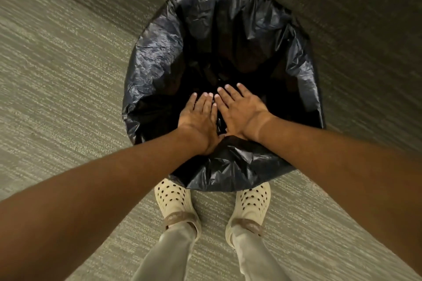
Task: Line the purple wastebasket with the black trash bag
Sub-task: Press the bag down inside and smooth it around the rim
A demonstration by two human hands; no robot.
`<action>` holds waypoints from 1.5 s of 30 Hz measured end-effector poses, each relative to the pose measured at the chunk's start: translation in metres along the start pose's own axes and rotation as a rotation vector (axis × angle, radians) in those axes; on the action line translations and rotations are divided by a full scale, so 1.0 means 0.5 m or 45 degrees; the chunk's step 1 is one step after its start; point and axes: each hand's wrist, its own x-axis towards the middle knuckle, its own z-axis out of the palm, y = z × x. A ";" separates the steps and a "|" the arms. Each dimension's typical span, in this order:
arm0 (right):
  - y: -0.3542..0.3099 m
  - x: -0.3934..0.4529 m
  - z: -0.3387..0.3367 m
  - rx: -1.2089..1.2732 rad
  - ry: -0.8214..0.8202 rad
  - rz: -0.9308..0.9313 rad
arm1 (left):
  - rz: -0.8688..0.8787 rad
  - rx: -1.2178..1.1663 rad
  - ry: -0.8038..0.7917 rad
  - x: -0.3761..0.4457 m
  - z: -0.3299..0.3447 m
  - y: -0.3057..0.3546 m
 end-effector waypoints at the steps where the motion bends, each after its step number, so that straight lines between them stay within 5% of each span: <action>1: -0.002 -0.011 -0.002 0.031 0.008 -0.014 | 0.007 -0.024 -0.016 -0.013 0.000 0.003; 6: 0.009 -0.003 -0.023 0.350 0.010 -0.122 | 0.102 -0.134 -0.071 -0.037 0.001 -0.003; 10: 0.038 0.067 -0.063 0.925 -0.133 0.021 | 0.134 -0.169 -0.149 -0.016 0.012 -0.001; 17: 0.079 0.167 -0.069 1.260 -0.046 0.227 | 0.205 -0.223 -0.365 0.018 0.038 0.014; 22: 0.072 0.165 -0.060 1.167 0.019 0.262 | 0.188 -0.299 -0.359 0.009 0.037 0.013; 25: 0.035 0.120 -0.047 0.892 0.079 0.182 | 0.071 -0.342 -0.193 -0.003 0.019 0.003; 30: -0.026 0.060 0.020 0.464 -0.123 -0.014 | -0.028 -0.230 0.059 0.014 0.002 -0.005; 34: -0.029 0.075 0.048 0.319 -0.281 0.000 | 0.069 -0.110 -0.024 0.060 0.015 -0.008; 45: -0.009 0.103 0.060 0.335 -0.459 0.043 | -0.179 0.093 -0.287 0.086 0.035 -0.020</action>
